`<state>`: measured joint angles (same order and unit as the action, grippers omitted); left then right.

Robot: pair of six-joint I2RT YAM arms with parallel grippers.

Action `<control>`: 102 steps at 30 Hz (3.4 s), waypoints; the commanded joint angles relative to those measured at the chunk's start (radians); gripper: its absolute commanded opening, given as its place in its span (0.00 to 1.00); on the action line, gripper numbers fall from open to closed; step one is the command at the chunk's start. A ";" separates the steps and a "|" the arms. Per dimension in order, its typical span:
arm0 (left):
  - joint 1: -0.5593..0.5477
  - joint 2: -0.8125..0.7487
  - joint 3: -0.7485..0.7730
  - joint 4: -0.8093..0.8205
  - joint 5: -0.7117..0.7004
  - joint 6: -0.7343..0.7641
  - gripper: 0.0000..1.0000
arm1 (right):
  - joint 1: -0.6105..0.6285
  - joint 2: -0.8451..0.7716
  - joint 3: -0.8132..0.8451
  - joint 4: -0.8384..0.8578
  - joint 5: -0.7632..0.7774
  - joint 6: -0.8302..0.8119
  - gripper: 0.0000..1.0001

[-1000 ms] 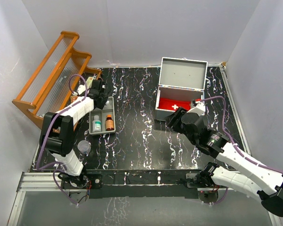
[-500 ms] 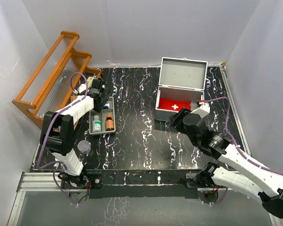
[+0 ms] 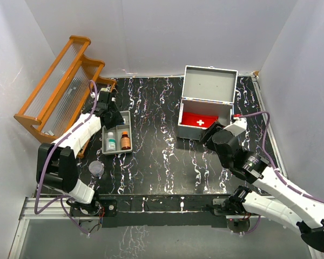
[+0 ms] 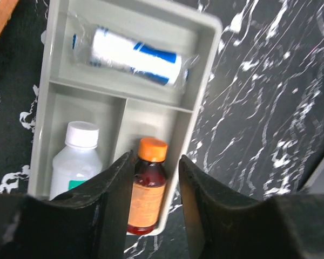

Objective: Organize the medicine kit

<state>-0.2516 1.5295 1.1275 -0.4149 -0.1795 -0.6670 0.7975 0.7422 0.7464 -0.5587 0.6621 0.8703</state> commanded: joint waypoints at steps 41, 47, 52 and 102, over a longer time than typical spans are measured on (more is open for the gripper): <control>0.004 0.096 -0.082 -0.056 0.088 0.318 0.00 | -0.459 0.401 0.371 -0.102 -0.173 -0.293 0.66; 0.002 0.028 -0.059 -0.094 0.137 0.301 0.00 | -0.655 0.470 0.370 -0.081 -0.270 -0.346 0.68; 0.003 -0.021 -0.015 -0.140 0.181 0.294 0.00 | -0.735 0.545 0.356 -0.043 -0.372 -0.386 0.67; 0.002 -0.029 0.294 -0.422 0.222 0.208 0.00 | 0.235 0.835 0.466 -0.028 -0.133 0.523 0.48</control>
<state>-0.2516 1.5242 1.3521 -0.8108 0.0154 -0.4370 1.0023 1.5639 1.1374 -0.6304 0.5182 1.3891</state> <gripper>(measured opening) 0.014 0.462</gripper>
